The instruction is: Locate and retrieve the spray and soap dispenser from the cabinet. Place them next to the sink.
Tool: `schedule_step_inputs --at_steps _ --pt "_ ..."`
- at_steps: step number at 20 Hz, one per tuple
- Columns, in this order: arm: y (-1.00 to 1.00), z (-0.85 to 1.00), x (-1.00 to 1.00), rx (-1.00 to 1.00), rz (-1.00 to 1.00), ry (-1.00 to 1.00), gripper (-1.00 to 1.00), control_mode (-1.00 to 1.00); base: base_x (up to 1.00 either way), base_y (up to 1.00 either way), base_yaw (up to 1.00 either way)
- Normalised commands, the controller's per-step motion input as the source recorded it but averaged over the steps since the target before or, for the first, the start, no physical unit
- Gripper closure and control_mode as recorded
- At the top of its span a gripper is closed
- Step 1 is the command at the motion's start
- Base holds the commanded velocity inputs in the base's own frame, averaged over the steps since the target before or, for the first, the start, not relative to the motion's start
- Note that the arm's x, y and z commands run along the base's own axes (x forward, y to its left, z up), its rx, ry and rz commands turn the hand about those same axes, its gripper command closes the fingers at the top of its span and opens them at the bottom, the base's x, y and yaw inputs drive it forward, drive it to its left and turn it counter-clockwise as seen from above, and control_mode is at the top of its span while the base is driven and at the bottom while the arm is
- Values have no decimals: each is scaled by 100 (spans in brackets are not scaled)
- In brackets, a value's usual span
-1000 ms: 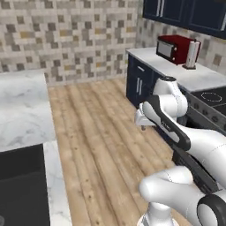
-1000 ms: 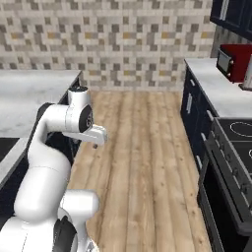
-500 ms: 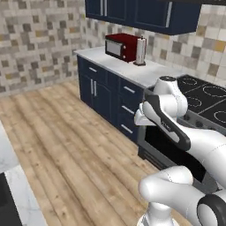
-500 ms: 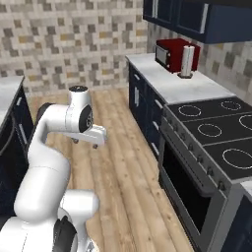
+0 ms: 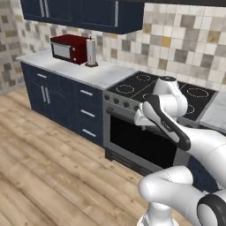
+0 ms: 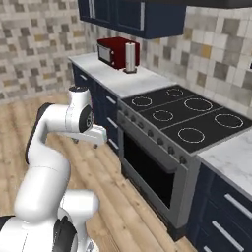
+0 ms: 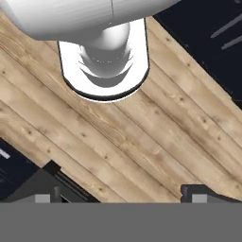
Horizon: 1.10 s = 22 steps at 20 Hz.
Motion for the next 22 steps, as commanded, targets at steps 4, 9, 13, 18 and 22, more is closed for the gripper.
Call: schedule_step_inputs --at_steps 4,9,13,18,22 --pt "0 0 0 0 0 0 -100 100 -1 0 -50" --pt "0 0 0 0 0 0 -100 100 0 0 -50" --pt "0 0 0 0 0 0 -100 100 0 0 -50" --pt "0 0 0 0 0 0 -100 100 0 0 -50" --pt "0 0 0 0 0 0 -100 100 0 0 -50"
